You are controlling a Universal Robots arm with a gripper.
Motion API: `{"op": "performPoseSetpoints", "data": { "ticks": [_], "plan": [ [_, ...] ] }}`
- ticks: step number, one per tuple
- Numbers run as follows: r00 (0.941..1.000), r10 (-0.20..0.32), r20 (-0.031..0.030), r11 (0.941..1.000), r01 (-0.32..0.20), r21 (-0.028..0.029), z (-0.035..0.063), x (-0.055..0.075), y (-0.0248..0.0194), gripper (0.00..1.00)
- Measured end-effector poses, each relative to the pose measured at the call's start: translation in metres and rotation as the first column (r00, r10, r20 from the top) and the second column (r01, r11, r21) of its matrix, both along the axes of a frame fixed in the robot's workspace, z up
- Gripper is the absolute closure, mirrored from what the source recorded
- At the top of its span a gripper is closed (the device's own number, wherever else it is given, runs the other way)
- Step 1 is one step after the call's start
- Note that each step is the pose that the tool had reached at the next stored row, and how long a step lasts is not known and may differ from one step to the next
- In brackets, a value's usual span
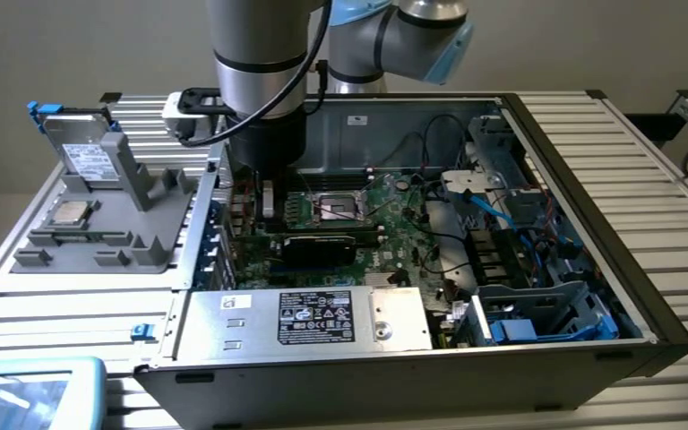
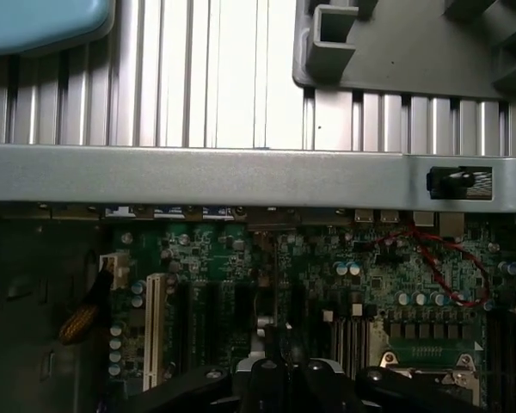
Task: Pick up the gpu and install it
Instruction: 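Press down on the gpu until it lock into place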
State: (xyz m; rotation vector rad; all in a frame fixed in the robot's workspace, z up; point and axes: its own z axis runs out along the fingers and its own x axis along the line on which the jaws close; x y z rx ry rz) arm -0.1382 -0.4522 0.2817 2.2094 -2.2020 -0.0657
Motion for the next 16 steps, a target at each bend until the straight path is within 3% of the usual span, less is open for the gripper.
{"op": "performPoseSetpoints", "data": {
  "ticks": [16],
  "plan": [
    [1.0000, 0.000, -0.0002, 1.0000, 0.000, -0.0003, -0.0076, 0.0000, -0.0008, 0.88]
  ]
}}
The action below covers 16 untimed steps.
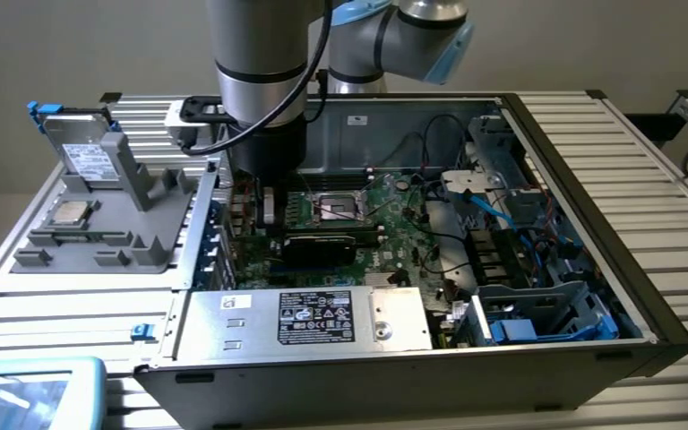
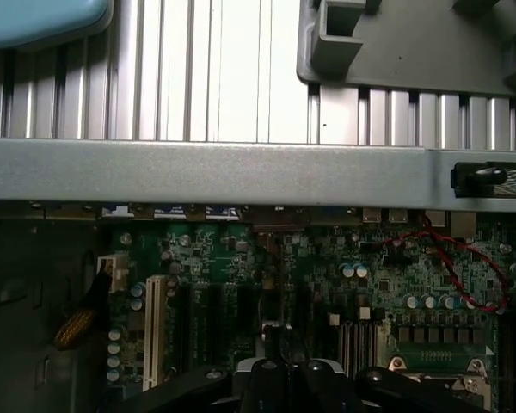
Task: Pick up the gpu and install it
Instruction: 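Press down on the gpu until it lock into place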
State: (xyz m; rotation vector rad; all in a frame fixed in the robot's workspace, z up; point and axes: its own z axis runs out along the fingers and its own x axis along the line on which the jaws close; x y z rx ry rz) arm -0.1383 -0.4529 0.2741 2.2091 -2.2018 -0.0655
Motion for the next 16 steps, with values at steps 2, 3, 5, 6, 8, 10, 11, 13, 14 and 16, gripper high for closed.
{"op": "performPoseSetpoints", "data": {
  "ticks": [2, 3, 5, 6, 8, 10, 11, 13, 14, 16],
  "plan": [
    [1.0000, 0.000, 0.0003, 1.0000, 0.000, 0.0003, -0.0013, 0.0001, -0.0001, 0.88],
    [1.0000, 0.000, 0.0002, 1.0000, 0.000, 0.0001, -0.0025, 0.0000, -0.0004, 0.88],
    [1.0000, 0.000, 0.0000, 1.0000, 0.000, -0.0001, -0.0030, 0.0000, -0.0005, 0.88],
    [1.0000, 0.000, 0.0000, 1.0000, 0.000, -0.0002, -0.0030, 0.0000, -0.0005, 0.88],
    [1.0000, 0.000, 0.0001, 1.0000, 0.000, 0.0000, -0.0032, 0.0000, -0.0005, 0.88],
    [1.0000, 0.000, 0.0001, 1.0000, 0.000, 0.0000, -0.0037, 0.0000, -0.0005, 0.88],
    [1.0000, 0.000, 0.0000, 1.0000, 0.000, -0.0003, -0.0042, 0.0000, -0.0005, 0.88],
    [1.0000, 0.000, -0.0002, 1.0000, 0.000, -0.0007, -0.0049, 0.0000, -0.0006, 0.88],
    [1.0000, 0.000, -0.0002, 1.0000, 0.000, -0.0007, -0.0051, 0.0000, -0.0006, 0.88],
    [1.0000, 0.000, 0.0000, 1.0000, 0.000, -0.0002, -0.0054, 0.0000, -0.0005, 0.88]
  ]
}}
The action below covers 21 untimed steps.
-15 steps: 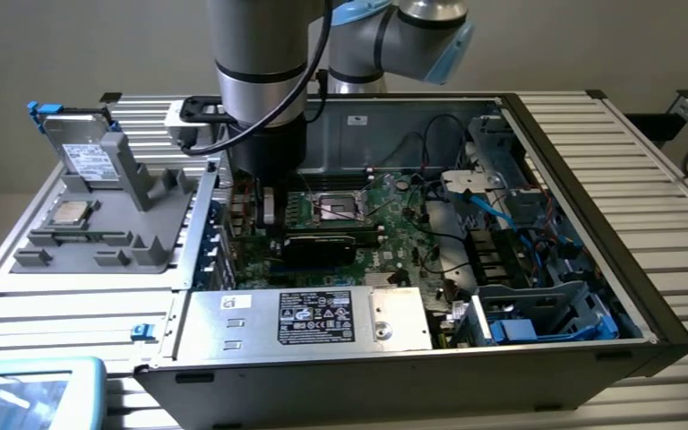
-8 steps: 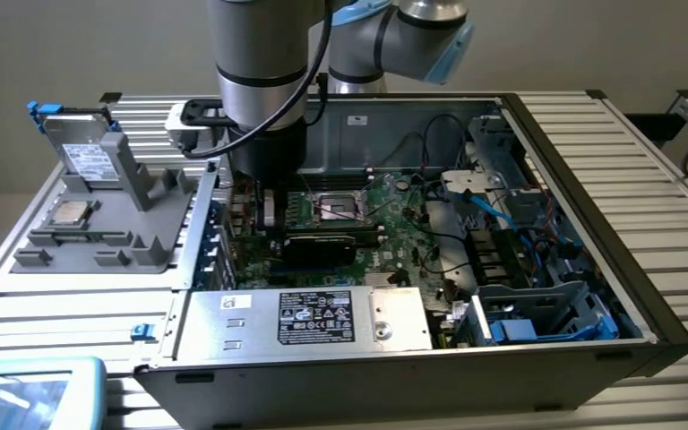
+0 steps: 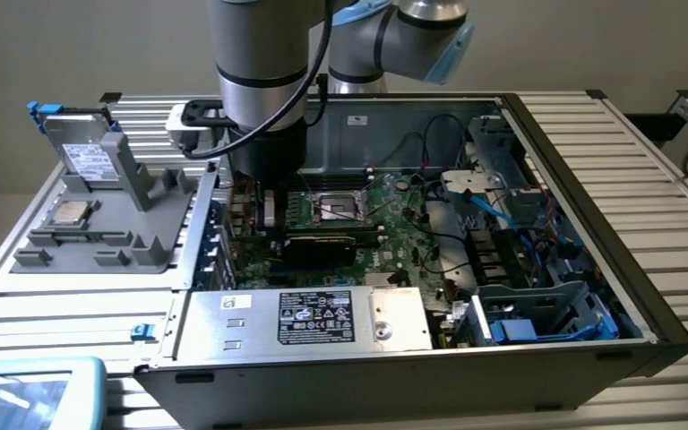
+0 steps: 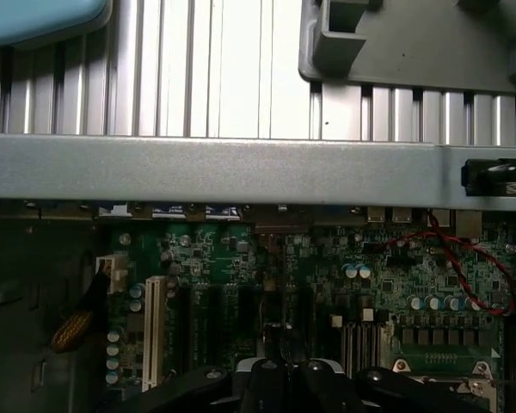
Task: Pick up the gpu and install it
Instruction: 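Press down on the gpu until it lock into place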
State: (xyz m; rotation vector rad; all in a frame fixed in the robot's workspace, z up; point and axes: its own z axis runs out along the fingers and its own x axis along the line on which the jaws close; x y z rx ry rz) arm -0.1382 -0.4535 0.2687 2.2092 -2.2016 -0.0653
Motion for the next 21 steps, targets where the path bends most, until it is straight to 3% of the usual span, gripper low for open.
{"op": "performPoseSetpoints", "data": {
  "ticks": [6, 10, 21],
  "plan": [
    [1.0000, 0.000, 0.0002, 1.0000, 0.000, 0.0002, -0.0001, -0.0001, -0.0002, 0.88],
    [1.0000, 0.000, 0.0002, 1.0000, 0.000, 0.0001, -0.0001, -0.0003, -0.0030, 0.88],
    [1.0000, 0.000, 0.0000, 1.0000, 0.000, 0.0001, 0.0000, -0.0021, -0.0023, 0.88]
  ]
}}
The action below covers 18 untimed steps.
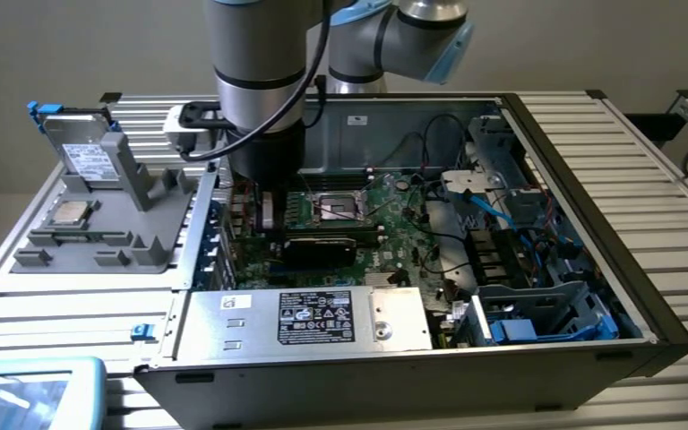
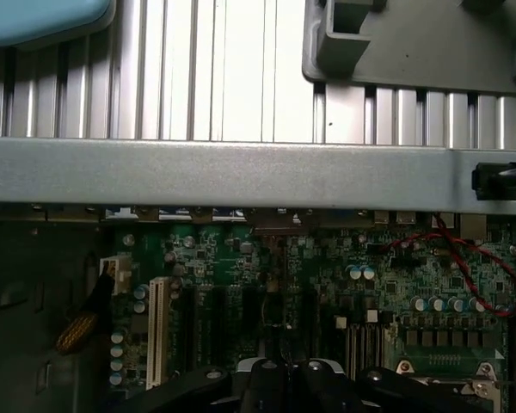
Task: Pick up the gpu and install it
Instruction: 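Press down on the gpu until it lock into place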
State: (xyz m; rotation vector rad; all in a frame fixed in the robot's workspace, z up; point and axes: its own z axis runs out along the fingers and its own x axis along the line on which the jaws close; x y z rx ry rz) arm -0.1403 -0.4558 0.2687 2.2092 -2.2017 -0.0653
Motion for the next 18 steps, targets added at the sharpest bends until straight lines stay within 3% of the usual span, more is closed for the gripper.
{"op": "performPoseSetpoints", "data": {
  "ticks": [18],
  "plan": [
    [1.0000, 0.000, -0.0003, 1.0000, 0.000, -0.0002, -0.0004, 0.0009, 0.0002, 0.88]
  ]
}}
